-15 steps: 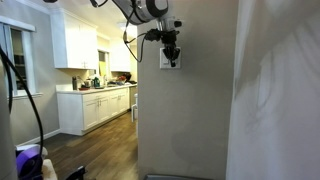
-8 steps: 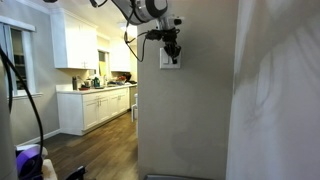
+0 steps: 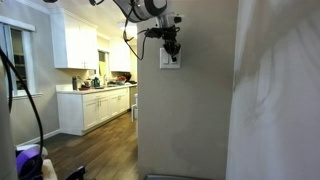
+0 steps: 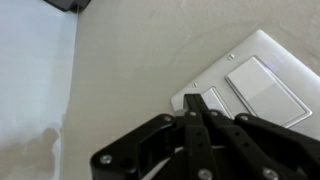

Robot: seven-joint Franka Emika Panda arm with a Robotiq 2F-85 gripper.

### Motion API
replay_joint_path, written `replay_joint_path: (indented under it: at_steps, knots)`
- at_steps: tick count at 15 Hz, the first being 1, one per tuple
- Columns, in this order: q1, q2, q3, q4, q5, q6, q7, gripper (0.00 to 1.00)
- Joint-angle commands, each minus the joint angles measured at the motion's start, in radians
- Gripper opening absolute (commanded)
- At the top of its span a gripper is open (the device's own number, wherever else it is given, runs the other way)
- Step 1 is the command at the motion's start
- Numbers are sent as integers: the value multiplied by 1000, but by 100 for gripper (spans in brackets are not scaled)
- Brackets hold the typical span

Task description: Turn off the right light switch.

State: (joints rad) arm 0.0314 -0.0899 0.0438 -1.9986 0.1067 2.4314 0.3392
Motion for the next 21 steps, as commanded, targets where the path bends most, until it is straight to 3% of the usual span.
replay_joint_path:
  at_steps: [1,10,15,21]
  knots:
    - [7,-17,-5,-19,73,20,-77,0]
    - [10,-10,-4,-46,181,67,-94,0]
    - [7,-22,-4,-68,171,55,-84,0]
    - [-9,-96,-14,-172,141,46,-57,0]
